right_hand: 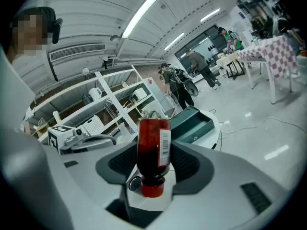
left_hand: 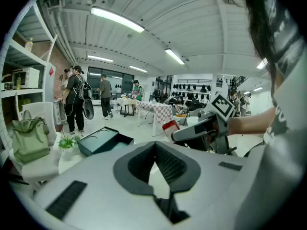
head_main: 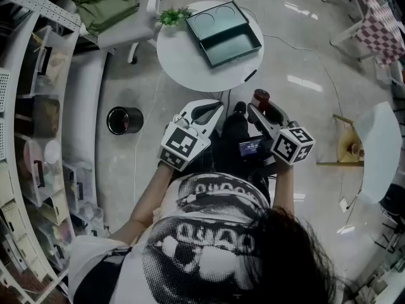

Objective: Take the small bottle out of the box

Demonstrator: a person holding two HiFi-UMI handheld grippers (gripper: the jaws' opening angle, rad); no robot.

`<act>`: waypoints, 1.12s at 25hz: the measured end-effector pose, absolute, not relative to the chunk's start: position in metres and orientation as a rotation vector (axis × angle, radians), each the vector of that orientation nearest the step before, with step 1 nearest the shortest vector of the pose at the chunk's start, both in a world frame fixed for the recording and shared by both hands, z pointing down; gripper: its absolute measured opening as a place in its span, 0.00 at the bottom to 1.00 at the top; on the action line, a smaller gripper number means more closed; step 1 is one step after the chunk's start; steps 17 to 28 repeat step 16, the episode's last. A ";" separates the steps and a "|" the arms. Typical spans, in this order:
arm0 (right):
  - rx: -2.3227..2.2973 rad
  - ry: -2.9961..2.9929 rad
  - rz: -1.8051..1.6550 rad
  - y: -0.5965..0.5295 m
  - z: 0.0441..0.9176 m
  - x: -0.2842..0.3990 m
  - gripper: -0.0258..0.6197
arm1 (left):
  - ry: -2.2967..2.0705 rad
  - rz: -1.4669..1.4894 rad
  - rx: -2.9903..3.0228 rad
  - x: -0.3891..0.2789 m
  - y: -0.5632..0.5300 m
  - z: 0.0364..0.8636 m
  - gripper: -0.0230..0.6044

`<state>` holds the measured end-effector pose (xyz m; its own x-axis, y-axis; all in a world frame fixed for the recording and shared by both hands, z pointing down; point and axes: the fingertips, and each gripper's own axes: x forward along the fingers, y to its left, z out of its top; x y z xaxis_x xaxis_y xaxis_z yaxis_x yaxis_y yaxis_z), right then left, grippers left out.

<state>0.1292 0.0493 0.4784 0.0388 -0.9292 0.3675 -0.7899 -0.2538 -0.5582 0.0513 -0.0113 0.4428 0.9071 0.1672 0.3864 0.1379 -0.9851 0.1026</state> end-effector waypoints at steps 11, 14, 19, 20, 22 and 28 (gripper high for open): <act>-2.129 1.735 -1.014 0.052 0.477 0.139 0.38 | 0.225 0.602 2.991 0.049 -0.017 0.442 0.06; -2.136 1.721 -1.014 0.051 0.478 0.143 0.38 | 0.223 0.600 2.988 0.049 -0.020 0.443 0.06; -2.140 1.711 -1.013 0.050 0.477 0.145 0.38 | 0.221 0.597 2.988 0.049 -0.023 0.443 0.06; -2.140 1.711 -1.013 0.050 0.477 0.145 0.38 | 0.221 0.597 2.988 0.049 -0.023 0.443 0.06; -2.140 1.711 -1.013 0.050 0.477 0.145 0.38 | 0.221 0.597 2.988 0.049 -0.023 0.443 0.06; -2.140 1.711 -1.013 0.050 0.477 0.145 0.38 | 0.221 0.597 2.988 0.049 -0.023 0.443 0.06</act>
